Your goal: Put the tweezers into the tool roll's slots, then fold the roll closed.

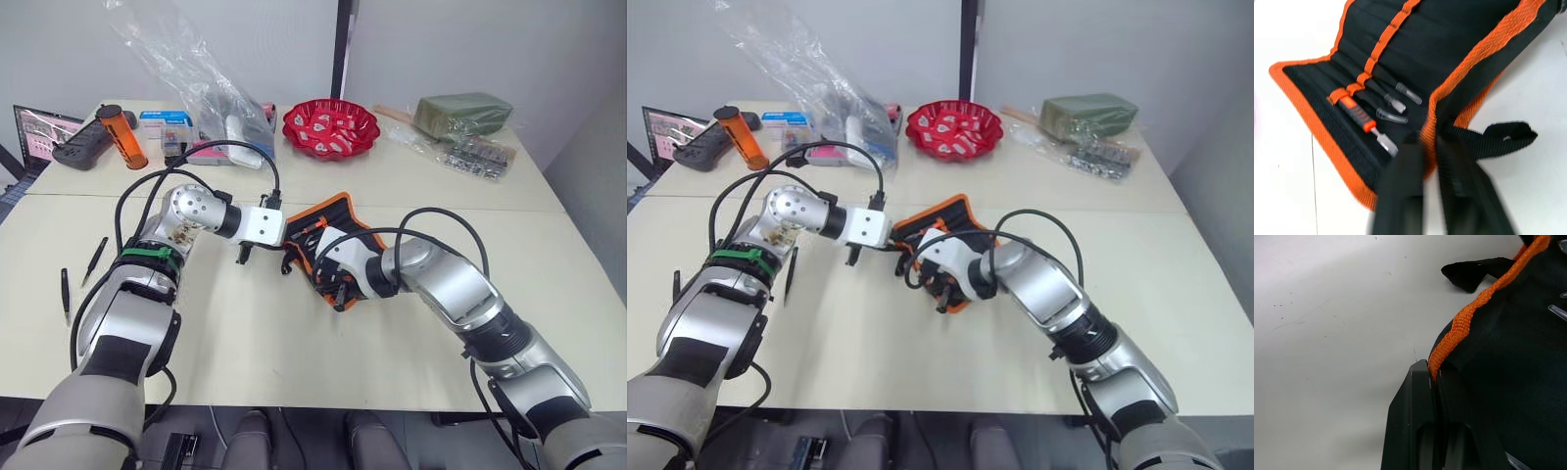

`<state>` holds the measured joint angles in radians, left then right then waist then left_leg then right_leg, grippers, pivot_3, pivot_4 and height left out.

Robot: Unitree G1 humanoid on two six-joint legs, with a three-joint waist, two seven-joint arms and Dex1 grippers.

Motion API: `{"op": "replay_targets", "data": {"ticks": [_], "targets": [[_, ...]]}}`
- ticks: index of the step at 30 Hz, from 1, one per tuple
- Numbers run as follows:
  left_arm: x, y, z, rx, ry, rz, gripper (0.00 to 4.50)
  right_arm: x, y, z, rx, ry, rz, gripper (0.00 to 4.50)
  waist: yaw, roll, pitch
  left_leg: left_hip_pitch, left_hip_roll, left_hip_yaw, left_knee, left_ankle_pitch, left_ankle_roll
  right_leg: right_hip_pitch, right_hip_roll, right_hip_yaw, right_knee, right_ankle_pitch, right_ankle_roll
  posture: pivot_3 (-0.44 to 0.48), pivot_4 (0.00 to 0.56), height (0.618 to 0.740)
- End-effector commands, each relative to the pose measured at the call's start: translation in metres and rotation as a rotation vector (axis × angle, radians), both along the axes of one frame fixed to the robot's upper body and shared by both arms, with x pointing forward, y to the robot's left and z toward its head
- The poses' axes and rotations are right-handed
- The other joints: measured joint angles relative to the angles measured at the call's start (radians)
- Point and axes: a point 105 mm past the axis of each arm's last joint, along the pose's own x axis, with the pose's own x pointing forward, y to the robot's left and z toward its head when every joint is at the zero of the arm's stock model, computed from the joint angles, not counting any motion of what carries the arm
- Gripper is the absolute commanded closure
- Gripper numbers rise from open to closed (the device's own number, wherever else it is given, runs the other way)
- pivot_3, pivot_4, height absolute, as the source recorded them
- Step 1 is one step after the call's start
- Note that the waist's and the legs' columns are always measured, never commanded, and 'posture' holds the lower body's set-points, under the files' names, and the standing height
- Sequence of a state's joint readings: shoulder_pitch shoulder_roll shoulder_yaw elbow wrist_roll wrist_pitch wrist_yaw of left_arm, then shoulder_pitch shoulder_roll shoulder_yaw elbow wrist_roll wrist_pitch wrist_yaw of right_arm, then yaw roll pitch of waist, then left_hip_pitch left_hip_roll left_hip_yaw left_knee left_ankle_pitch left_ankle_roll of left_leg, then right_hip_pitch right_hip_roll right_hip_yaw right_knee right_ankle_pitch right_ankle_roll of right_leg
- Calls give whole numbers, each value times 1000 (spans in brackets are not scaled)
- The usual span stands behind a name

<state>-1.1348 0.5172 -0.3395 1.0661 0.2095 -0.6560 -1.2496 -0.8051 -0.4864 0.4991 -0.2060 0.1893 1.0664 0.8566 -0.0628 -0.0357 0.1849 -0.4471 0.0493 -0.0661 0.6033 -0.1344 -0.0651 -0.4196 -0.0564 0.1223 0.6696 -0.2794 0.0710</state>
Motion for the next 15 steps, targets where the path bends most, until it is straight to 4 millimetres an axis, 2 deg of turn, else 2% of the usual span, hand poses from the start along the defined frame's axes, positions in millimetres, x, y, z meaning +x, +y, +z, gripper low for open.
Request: {"op": "replay_targets", "data": {"ticks": [1,6,11,15], "targets": [[0,5,10,13,-46,-17,4500,3,1,13,58,-24,-8,3898,-1,0,0,0,0,0,0,0,0,0,0,0,1,0,0,0,150,740],[-1,12,2,27,-45,-5,4500,-5,0,18,109,14,16,2225,-1,0,0,0,0,-1,2,0,0,0,0,0,3,0,0,0,150,740],[-5,11,-4,20,-42,-23,4500,-7,0,24,171,5,9,586,-2,0,0,0,0,-2,3,0,0,0,0,-1,4,0,0,0,150,740],[-8,12,-6,6,-26,-31,4500,-12,1,28,236,58,-5,586,-3,0,0,0,0,-2,3,0,0,0,0,-1,5,0,0,0,150,740]]}}
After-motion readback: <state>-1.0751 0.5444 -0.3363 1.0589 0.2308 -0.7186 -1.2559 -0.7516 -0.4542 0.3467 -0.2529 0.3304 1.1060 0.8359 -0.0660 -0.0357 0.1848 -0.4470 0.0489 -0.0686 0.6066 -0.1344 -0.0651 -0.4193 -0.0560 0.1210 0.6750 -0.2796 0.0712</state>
